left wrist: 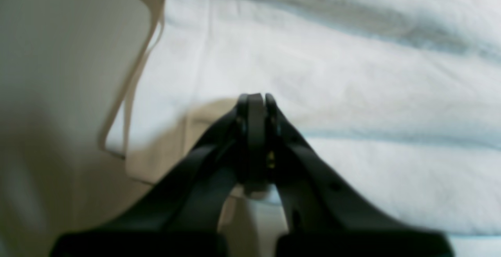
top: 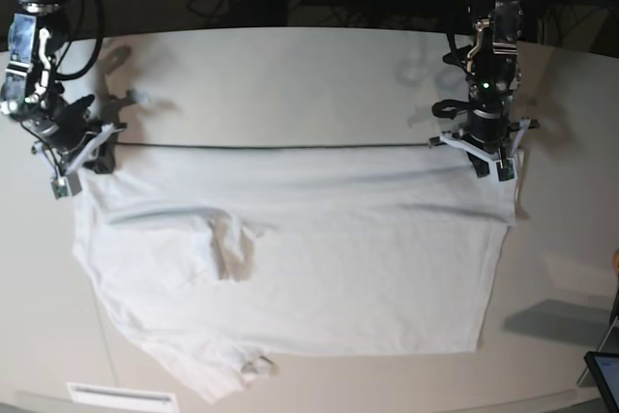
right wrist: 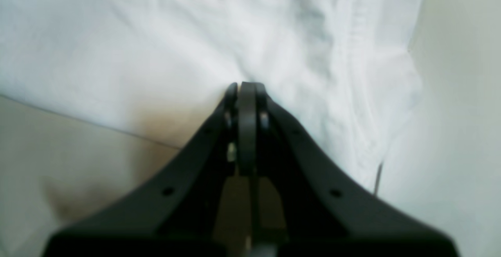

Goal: Fold the T-shirt properly
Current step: 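Drag the taut folded edge toward the robot with both grippers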

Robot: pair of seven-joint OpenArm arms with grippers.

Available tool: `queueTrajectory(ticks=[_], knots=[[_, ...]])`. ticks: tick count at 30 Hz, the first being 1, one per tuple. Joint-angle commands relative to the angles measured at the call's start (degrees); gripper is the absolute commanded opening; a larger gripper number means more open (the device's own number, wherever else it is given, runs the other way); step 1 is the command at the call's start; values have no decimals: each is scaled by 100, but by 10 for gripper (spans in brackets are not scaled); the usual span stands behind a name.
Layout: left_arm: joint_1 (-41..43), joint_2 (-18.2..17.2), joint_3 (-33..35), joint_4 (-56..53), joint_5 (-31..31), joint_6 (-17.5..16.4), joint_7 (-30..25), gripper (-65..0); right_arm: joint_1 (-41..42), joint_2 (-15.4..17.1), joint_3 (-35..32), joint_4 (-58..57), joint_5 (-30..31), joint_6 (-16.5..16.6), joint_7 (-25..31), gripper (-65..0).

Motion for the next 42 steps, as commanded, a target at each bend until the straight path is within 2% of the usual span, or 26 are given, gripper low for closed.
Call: queueTrajectory(ticks=[1, 7, 14, 22, 32, 37, 42], knots=[[154, -33, 15, -24, -90, -39, 473, -650, -201, 60, -1, 5, -410, -66, -661, -650], [629, -7, 24, 222, -108, -39, 465, -650, -614, 25, 421, 435, -410, -66, -889, -650], [1236, 2, -20, 952, -116, -39, 465, -650, -1098, 25, 482, 1051, -410, -66, -977, -650], [1552, -7, -55, 1251, -116, -39, 465, -650, -1441, 7, 640, 1376, -410, -66, -1162, -650], [1447, -15, -64, 1761, -116, -30, 482, -650, -1485, 7, 807, 1789, -392, -66, -1171, -650], [1332, -15, -64, 1813, -116, -21, 491, -650, -1344, 7, 807, 2282, -392, -66, -1681, -650], [1412, 2, -64, 1822, -125, -21, 491, -650, -1265, 7, 807, 2493, -392, -66, -1733, -650]])
